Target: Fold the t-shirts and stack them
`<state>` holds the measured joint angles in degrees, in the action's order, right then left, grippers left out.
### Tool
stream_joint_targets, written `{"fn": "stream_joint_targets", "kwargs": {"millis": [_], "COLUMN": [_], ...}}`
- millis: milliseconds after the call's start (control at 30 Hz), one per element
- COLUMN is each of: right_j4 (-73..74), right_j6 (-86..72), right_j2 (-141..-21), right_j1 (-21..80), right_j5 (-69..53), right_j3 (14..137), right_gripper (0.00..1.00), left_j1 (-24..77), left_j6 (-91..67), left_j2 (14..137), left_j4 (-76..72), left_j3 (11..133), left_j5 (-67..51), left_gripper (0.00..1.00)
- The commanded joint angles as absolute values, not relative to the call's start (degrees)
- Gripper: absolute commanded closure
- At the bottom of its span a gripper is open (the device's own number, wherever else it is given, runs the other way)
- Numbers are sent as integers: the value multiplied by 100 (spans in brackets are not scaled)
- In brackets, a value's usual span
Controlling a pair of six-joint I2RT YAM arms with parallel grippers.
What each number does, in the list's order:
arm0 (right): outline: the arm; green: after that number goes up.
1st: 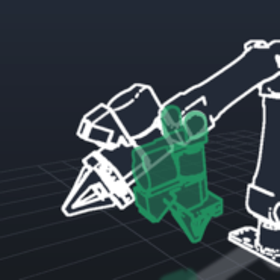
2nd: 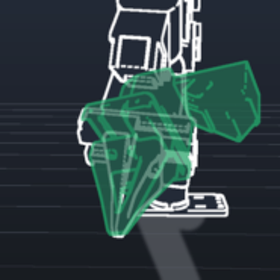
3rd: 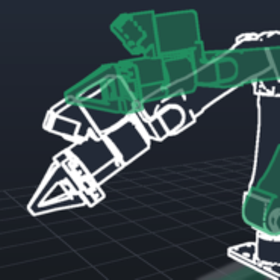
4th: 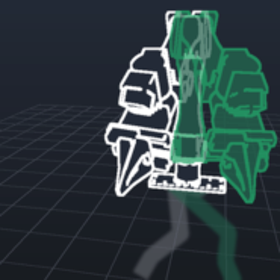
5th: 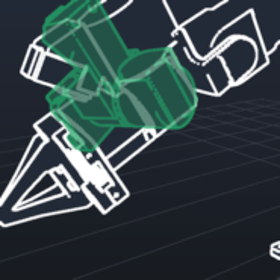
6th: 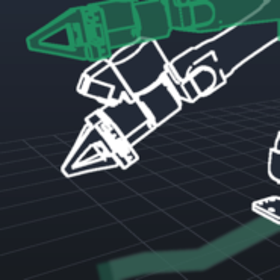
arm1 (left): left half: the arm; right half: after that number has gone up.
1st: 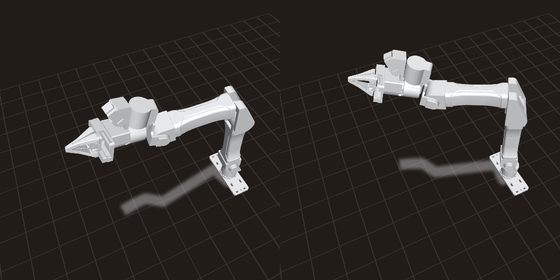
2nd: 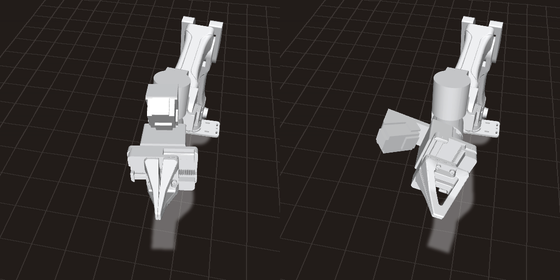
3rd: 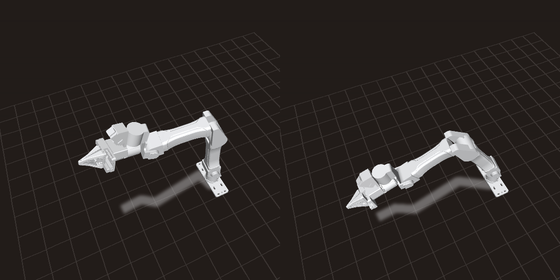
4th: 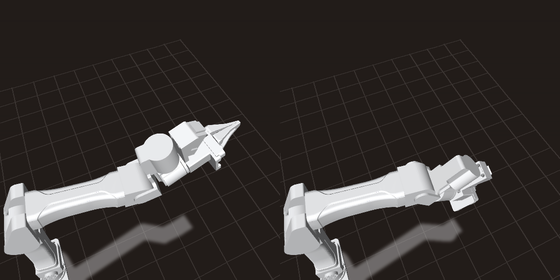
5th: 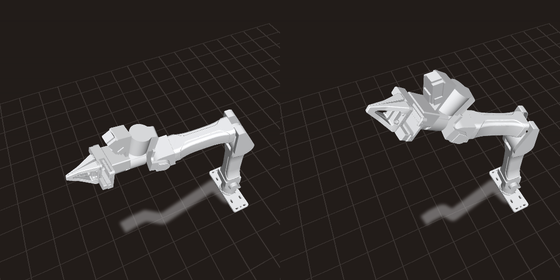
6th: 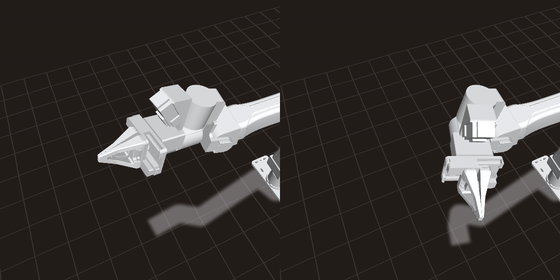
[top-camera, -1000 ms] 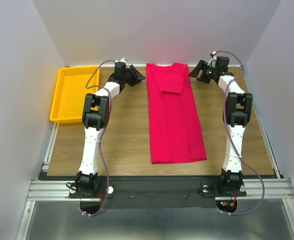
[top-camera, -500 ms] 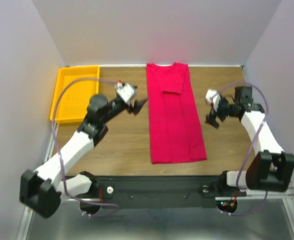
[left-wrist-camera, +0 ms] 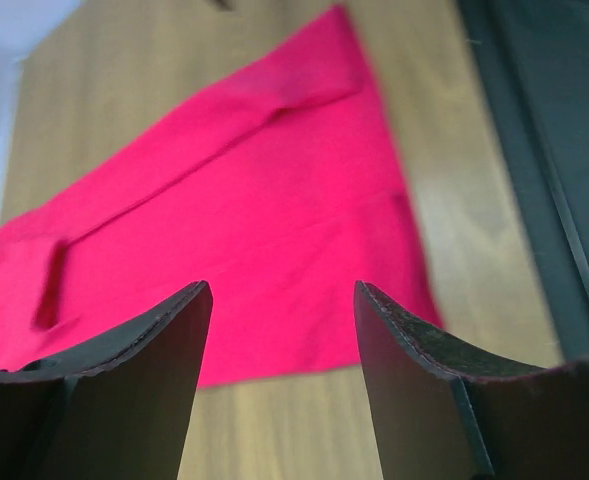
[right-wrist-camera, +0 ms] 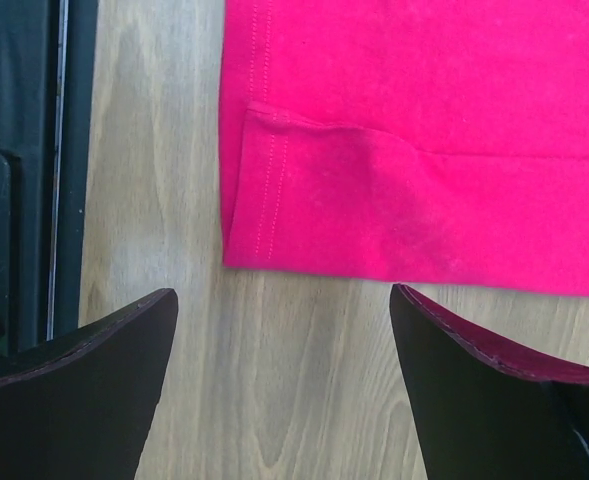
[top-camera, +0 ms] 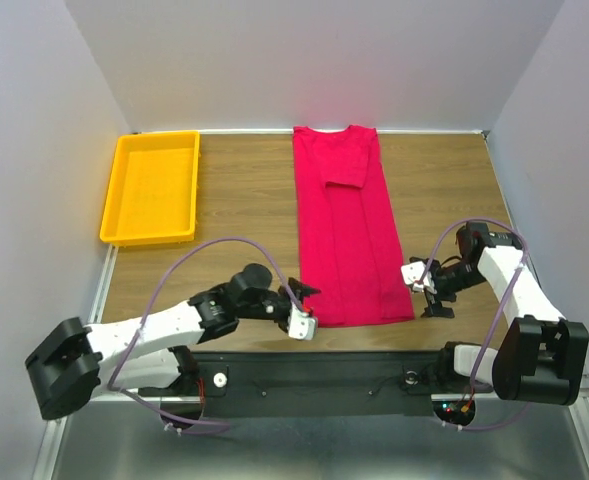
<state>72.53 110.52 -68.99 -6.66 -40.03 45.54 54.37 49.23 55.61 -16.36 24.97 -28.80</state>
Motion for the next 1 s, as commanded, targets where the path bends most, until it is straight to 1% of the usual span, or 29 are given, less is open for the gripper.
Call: {"fn": "stream_joint_targets", "kwargs": {"millis": [0,233,333,433,533,733,867,967], "right_j4": [7594,7717,7708,7655,7463,7471,7479,7488], "right_j6": [11866,11759,11891,11839,11655,11461,11417,11408], "right_j2": [-6926,-6952,-6917,-6864,-6750,-6882,-6856,-6838], "right_j1": [-659,-659,-642,-546,-405,-387,-387,-387], "right_j5": [-4122,-4377,-4386,-4325,-4158,-4210,-4298,-4307], "right_j3": [4676,4579,4351,4237,4157,4403,4474,4500], "right_gripper": [9,10,11,12,12,13,13,13], "left_j1": [6020,6293,6337,6355,6363,6363,6398,6434], "left_j6": [5449,5651,5608,5607,5607,5555,5581,5572], "left_j2": [6142,6785,7083,7338,7760,8533,8596,8412], "left_j4": [-1477,-1081,-1133,-1178,-985,-730,-502,-422], "left_j3": [2733,2988,2997,3120,3418,3980,4060,3991], "left_j5": [-2786,-2716,-2541,-2409,-2338,-2110,-2188,-2224], "left_gripper": [31,36,40,42,46,49,51,51]}}
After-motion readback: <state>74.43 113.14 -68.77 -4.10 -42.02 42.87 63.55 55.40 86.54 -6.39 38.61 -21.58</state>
